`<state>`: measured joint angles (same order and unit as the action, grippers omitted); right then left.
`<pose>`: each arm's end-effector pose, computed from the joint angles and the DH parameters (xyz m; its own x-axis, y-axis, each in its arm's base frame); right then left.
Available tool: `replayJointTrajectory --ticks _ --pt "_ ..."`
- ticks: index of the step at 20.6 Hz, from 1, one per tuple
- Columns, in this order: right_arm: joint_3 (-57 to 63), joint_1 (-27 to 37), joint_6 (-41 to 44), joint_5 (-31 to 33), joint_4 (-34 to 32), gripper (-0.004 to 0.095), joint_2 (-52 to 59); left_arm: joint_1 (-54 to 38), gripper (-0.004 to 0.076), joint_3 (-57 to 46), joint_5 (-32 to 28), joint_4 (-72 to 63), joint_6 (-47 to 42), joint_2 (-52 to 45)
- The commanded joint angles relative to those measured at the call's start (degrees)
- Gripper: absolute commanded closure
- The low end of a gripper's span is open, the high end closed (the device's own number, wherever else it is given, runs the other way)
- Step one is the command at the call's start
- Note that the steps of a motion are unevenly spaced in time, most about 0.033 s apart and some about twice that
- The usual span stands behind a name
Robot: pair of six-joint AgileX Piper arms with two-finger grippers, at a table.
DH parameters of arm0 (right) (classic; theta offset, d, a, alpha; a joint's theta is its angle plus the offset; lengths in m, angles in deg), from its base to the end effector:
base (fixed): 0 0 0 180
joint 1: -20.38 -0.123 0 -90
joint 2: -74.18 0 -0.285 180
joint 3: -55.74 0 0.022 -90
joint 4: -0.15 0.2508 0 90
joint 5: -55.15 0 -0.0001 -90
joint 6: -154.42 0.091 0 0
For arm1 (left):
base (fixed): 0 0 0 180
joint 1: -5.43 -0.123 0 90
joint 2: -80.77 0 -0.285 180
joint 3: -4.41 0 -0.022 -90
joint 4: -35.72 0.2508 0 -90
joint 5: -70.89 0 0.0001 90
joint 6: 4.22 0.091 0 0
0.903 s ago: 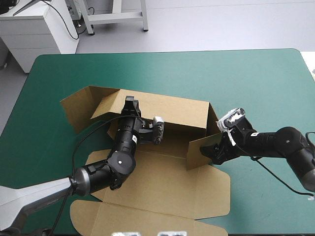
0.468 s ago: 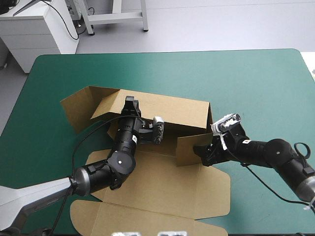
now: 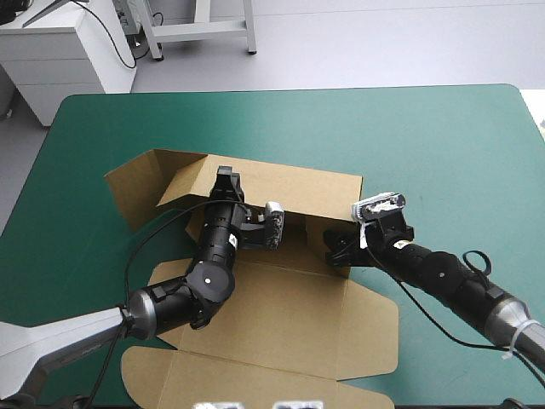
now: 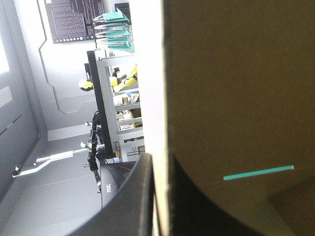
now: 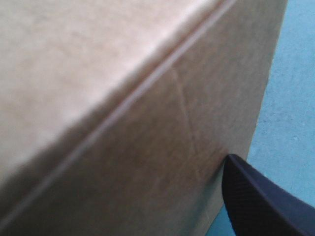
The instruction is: Fold the box
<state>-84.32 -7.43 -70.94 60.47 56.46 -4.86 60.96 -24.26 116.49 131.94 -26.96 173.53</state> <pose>0.2203 0.1242 0.2525 -0.5579 -0.0823 -0.8258 -0.4258 0.8825 0.1996 0.2215 -0.2083 0.2685 0.1524 0.9854 0.0754 0.2851 -0.1169 0.9513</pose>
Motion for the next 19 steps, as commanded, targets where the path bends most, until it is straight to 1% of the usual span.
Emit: replayJointTrajectory --ticks 1,2,3,4,5,6,7,8,17,19 --pt "-1.6 -0.1 0.0 -4.1 1.4 0.0267 -1.3 0.4 0.0732 0.7 -3.5 -1.8 -0.1 -0.9" --pt "-1.6 -0.1 0.0 -4.3 1.7 0.0295 -1.8 0.4 0.0732 0.7 -3.5 -1.8 -0.1 -0.9" --pt "-1.6 -0.1 0.0 -4.3 1.7 0.0349 -2.1 0.4 0.0732 0.7 -3.5 -1.8 -0.1 -0.9" --pt "-1.6 -0.1 0.0 -4.3 1.7 0.0502 -2.1 0.4 0.0732 0.7 -3.5 -1.8 -0.1 -0.9" --pt "-1.6 -0.1 0.0 -4.4 1.7 0.061 -2.0 0.4 0.0732 0.7 -3.5 -1.8 -0.1 -0.9" --pt "-1.6 -0.1 -0.3 -4.4 1.4 0.0801 -1.4 0.4 0.0732 0.7 -3.4 -1.8 -0.1 -0.9" --pt "-1.7 -0.1 -0.4 -4.4 1.0 0.0935 -0.9 0.4 0.0732 0.7 -3.4 -1.8 -0.1 -0.9" --pt "-1.7 -0.1 -0.4 -4.1 1.0 0.091 -0.3 0.4 0.0732 0.7 -3.5 -1.8 -0.1 -0.9" --pt "-1.7 -0.1 -0.2 -3.5 1.0 0.0913 0.1 0.4 0.0732 0.7 -3.2 -1.8 -0.4 -0.9" --pt "-1.7 -0.1 -0.2 -3.6 1.1 0.0913 0.1 0.4 0.0725 0.7 -3.0 0.1 -4.9 -0.9"
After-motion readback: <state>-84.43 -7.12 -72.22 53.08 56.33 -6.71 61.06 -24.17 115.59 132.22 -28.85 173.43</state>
